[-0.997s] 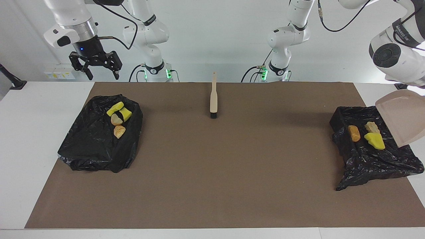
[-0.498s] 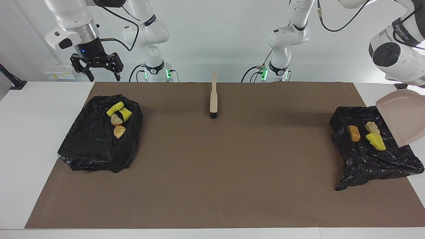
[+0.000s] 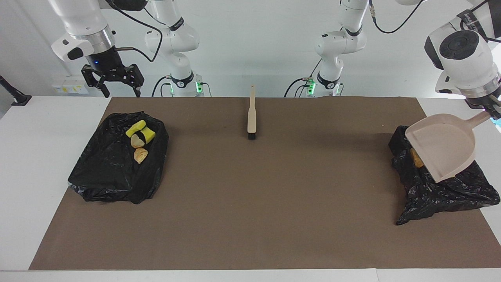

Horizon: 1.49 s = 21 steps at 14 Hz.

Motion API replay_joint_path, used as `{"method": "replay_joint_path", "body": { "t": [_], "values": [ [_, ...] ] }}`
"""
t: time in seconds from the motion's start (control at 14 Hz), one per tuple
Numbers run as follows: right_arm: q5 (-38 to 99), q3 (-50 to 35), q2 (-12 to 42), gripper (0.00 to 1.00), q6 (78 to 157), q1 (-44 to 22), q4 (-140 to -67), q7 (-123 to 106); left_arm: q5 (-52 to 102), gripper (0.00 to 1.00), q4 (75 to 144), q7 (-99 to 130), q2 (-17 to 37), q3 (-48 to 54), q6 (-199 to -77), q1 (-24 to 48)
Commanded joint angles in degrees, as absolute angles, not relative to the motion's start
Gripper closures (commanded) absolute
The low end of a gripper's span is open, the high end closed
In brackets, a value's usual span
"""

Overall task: Sweep and dump trash in bin
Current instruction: 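Lift the empty dustpan away from the bag with the left gripper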

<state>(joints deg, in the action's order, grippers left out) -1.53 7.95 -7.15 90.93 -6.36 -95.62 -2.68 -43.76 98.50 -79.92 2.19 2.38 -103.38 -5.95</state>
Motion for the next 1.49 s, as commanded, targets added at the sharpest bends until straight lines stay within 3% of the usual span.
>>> {"method": "replay_joint_path", "body": {
  "t": [0.0, 0.5, 0.93, 1.42],
  "values": [
    [-2.3, 7.5, -7.9, 0.0, 87.9, -6.2, -94.3, -3.1, -32.9, 1.0, 98.8, -77.8, 1.5, 1.8, -101.7, -5.4],
    [-1.8, 7.8, -8.0, 0.0, 86.9, -6.1, -94.3, -3.6, -16.3, 1.0, 104.0, -51.7, 2.1, 1.8, -101.2, -4.5],
    [-1.9, 7.5, -8.0, 0.0, 87.1, -6.4, -94.3, -3.3, -4.7, 1.0, 104.5, -24.9, 1.6, 1.8, -98.2, 4.7],
    [-2.0, 7.5, -8.0, 0.0, 87.1, -6.4, -94.3, -3.3, 3.1, 1.0, 102.0, 5.2, 2.2, 1.8, -99.4, 21.0]
  ]
}}
